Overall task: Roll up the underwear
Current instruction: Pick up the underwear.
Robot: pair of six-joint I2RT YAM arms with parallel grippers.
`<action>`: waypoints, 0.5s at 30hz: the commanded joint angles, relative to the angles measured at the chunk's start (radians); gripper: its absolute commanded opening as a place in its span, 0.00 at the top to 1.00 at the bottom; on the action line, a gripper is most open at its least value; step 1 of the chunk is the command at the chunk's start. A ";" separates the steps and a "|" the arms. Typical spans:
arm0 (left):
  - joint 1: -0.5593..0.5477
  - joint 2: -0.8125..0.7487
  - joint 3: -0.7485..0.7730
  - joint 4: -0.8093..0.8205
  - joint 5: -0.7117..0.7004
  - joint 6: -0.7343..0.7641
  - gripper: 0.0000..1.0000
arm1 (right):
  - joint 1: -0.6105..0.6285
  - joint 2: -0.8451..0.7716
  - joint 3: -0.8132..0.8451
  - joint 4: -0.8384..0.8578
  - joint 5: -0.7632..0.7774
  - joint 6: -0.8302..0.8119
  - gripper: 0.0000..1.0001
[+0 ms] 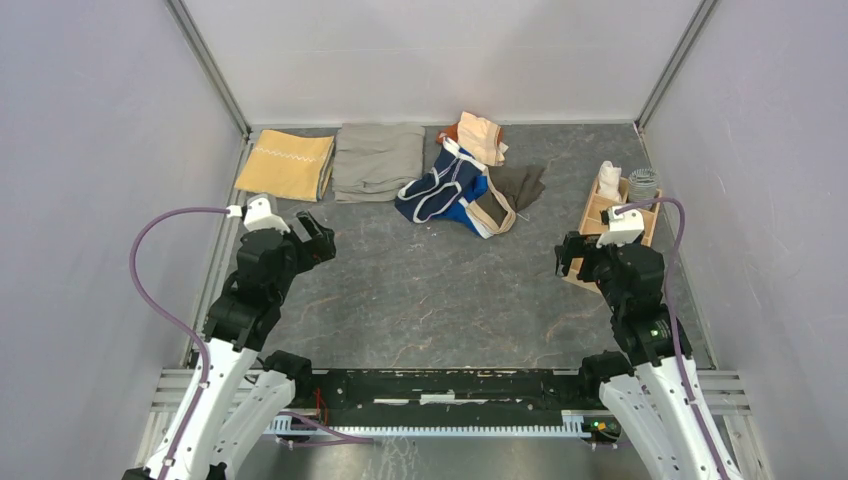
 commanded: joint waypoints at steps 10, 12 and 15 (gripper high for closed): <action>0.003 -0.014 0.005 0.051 -0.034 0.035 0.00 | 0.005 -0.037 0.017 0.073 -0.017 0.009 0.02; 0.003 -0.013 0.003 0.051 -0.034 0.036 0.00 | 0.004 -0.033 -0.004 0.113 -0.024 0.007 0.02; 0.004 -0.010 0.003 0.047 -0.038 0.038 0.00 | 0.005 0.037 -0.007 0.114 -0.058 0.028 0.02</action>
